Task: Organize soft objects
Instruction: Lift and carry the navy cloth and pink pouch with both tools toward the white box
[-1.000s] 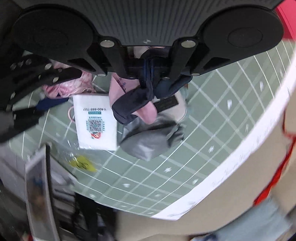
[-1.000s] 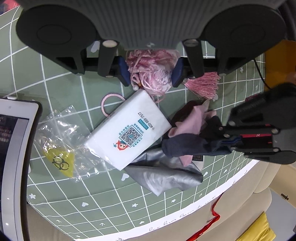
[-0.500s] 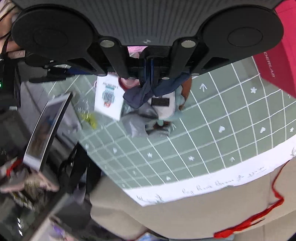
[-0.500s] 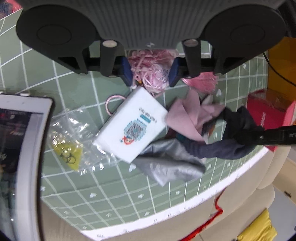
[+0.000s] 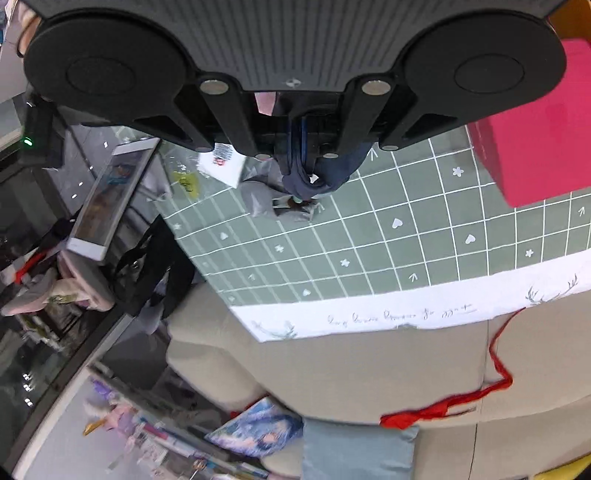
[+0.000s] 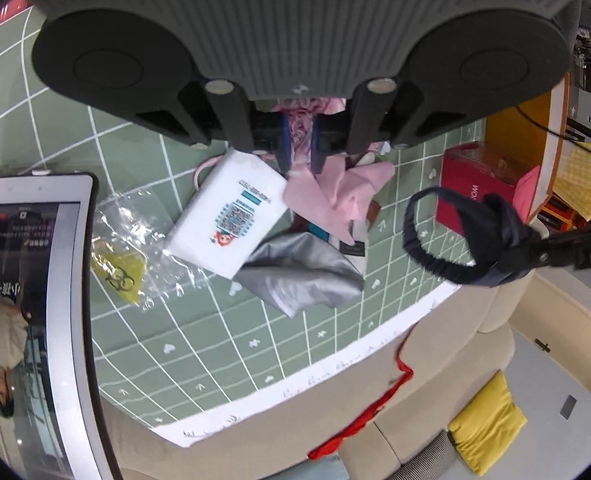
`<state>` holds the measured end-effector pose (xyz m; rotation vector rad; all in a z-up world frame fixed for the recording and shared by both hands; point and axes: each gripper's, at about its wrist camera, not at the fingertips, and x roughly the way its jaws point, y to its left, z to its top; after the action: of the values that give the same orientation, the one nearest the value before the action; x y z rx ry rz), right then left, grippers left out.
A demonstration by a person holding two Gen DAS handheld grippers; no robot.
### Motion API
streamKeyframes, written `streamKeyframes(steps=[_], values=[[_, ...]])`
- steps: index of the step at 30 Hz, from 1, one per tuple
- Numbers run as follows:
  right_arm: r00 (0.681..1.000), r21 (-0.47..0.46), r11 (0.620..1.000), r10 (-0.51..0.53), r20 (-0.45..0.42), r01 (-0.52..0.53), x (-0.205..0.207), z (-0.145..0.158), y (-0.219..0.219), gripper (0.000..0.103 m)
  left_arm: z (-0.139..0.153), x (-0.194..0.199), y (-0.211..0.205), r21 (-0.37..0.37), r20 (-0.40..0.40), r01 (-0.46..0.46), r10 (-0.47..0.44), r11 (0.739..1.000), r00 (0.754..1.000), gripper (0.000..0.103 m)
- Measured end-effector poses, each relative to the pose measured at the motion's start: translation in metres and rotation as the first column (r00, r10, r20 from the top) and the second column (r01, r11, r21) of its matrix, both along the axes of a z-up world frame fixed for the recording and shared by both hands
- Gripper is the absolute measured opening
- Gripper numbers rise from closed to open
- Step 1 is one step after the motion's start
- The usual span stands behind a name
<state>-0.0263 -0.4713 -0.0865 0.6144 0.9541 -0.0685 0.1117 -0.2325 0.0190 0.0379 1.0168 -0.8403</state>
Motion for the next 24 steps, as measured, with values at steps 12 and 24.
streamKeyframes(steps=[12, 24], values=[[0.998, -0.024, 0.998, -0.056, 0.029, 0.057, -0.001, 0.01, 0.004, 0.0, 0.017, -0.024, 0.042, -0.01, 0.047, -0.008, 0.008, 1.0, 0.999, 0.005], [0.989, -0.083, 0.995, -0.037, 0.14, 0.049, 0.001, 0.062, 0.037, 0.0, 0.039, -0.041, 0.078, -0.062, 0.129, -0.037, 0.045, 0.997, 0.991, 0.005]])
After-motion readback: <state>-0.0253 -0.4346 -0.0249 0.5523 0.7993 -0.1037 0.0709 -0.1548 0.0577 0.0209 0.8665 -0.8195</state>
